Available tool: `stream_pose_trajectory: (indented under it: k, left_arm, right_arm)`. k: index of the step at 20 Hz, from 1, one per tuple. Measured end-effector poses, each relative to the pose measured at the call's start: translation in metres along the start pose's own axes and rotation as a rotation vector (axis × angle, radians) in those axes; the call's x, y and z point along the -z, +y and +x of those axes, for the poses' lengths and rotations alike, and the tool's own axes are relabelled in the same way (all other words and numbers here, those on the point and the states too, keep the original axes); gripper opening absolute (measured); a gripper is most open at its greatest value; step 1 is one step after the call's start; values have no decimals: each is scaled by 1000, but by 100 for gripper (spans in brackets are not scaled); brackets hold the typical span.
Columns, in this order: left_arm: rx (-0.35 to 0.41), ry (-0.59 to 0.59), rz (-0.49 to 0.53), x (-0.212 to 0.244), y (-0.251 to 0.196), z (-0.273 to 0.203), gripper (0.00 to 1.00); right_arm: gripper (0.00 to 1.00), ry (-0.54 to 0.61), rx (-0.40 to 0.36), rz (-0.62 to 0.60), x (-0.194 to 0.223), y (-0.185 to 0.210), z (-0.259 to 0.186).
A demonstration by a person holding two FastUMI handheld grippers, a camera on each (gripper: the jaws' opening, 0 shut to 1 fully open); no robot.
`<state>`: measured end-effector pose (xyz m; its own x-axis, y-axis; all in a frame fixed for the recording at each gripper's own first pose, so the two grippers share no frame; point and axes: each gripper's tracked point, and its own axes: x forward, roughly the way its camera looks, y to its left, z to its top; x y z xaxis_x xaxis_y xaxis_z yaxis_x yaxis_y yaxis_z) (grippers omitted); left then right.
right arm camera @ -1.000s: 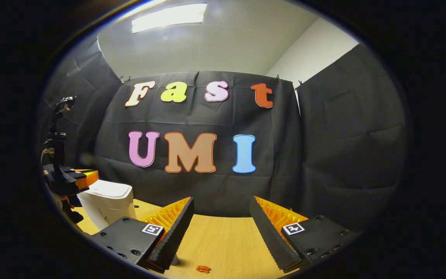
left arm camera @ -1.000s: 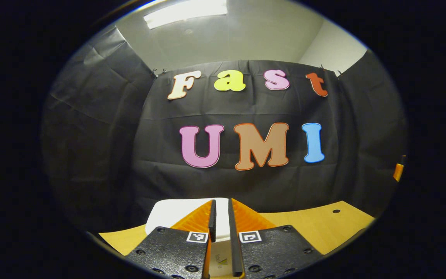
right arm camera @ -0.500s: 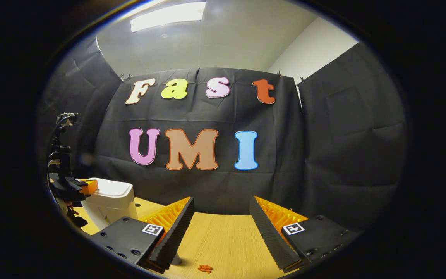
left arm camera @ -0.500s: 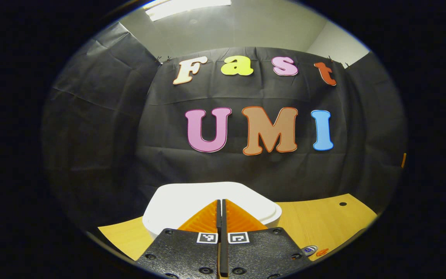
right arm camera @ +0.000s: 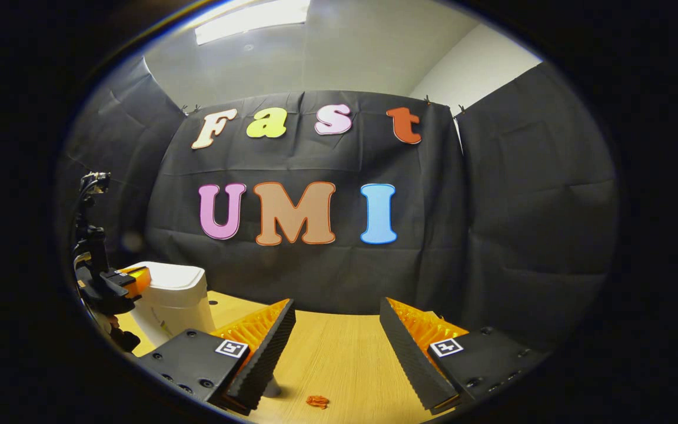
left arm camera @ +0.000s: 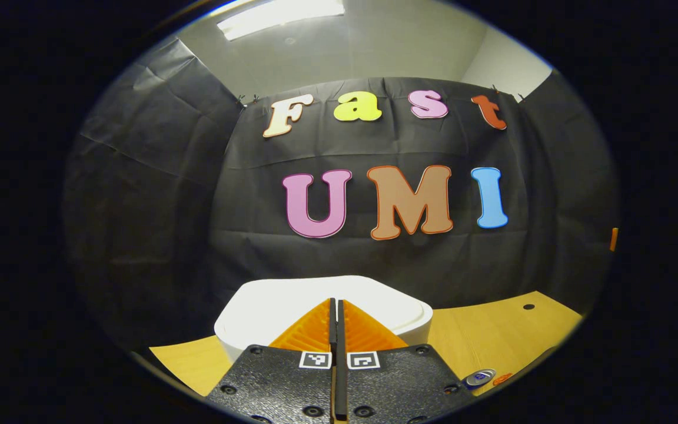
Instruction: Press the lid of the desktop garbage bin to open it, pick up the crumpled paper on the desktop and throw it into the bin, then pick up the pop can on the desktop and drop it into the bin, and finally close the garbage bin lid.
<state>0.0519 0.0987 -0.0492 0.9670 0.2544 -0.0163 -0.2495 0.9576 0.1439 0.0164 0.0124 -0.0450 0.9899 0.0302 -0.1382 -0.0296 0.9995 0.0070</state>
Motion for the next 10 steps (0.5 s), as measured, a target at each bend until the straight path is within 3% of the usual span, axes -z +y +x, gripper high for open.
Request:
stream_pose_trajectory:
  k: [4, 7, 8, 9, 10]
  left_arm:
    - [19, -18, 44, -4, -2, 0, 0]
    - [78, -9, 55, -6, -10, 1, 0]
    - [117, -3, 41, -9, -17, 0, 10]
    - [139, 6, 37, -9, -25, -1, 41]
    - [147, -4, 47, -15, -29, -4, 55]
  right_arm:
    - [96, -13, -6, 8, -1, 2, -1]
    - [96, -2, -9, 15, 7, 1, -5]
    - [96, 5, -10, 14, 11, 0, -6]
    - [96, 12, -10, 12, 15, -1, -7]
    - [96, 20, -11, 9, 19, -1, -7]
